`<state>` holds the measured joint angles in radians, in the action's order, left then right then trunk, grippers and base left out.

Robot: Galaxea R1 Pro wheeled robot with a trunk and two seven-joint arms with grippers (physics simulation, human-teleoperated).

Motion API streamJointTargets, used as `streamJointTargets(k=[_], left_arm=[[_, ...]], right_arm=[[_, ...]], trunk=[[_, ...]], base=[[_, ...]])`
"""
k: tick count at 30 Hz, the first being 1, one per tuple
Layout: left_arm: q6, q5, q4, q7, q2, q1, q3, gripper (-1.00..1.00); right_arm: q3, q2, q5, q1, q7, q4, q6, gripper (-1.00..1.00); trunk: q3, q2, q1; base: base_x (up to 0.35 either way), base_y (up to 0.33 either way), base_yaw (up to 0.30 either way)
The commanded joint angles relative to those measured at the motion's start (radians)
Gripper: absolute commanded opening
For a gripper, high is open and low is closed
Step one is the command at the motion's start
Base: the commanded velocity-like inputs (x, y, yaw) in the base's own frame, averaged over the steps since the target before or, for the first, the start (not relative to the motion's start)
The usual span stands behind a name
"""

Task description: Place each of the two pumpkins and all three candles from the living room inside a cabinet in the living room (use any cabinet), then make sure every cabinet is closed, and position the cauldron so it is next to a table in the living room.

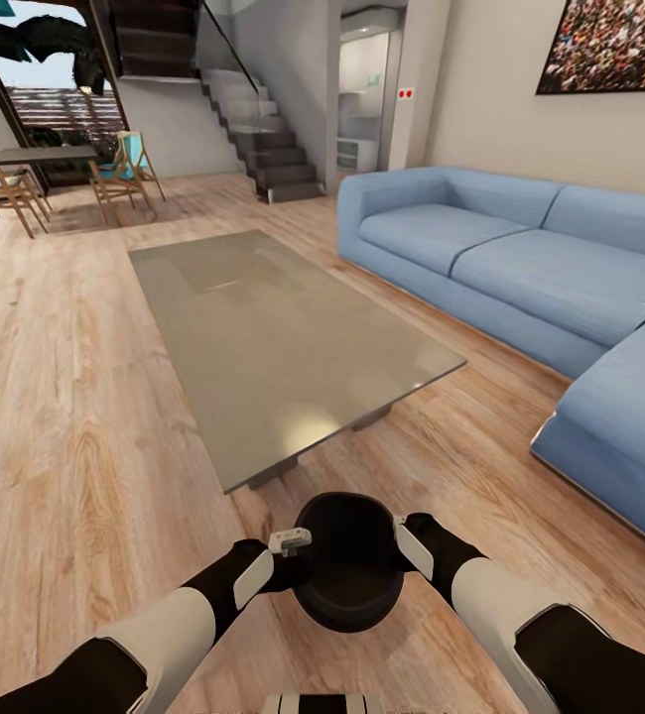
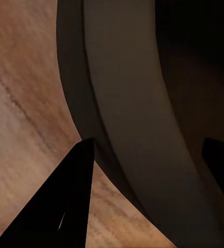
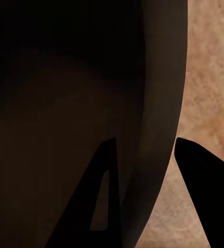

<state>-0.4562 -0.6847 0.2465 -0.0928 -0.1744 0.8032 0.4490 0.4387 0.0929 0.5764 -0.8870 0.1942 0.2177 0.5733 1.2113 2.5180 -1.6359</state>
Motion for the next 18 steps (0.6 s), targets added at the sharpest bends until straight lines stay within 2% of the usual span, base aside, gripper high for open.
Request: streamJointTargets(k=[1,18], left_arm=[[-0.004,-0.001,0.019,-0.007,0.000,0.019,-0.013,-1.00],[0.026,-0.003,0.002,-0.007,0.000,0.019,-0.013,-1.00]], right_arm=[[0.043,0.018,0.037,0.000,0.008,0.002,0.000,-1.00],[0.043,0.018,0.038,0.000,0.008,0.002,0.000,-1.00]], trunk=[[0.002,0.000,0.000],[0.017,0.000,0.000]], base=[[0.000,0.000,0.000],[0.000,0.000,0.000]])
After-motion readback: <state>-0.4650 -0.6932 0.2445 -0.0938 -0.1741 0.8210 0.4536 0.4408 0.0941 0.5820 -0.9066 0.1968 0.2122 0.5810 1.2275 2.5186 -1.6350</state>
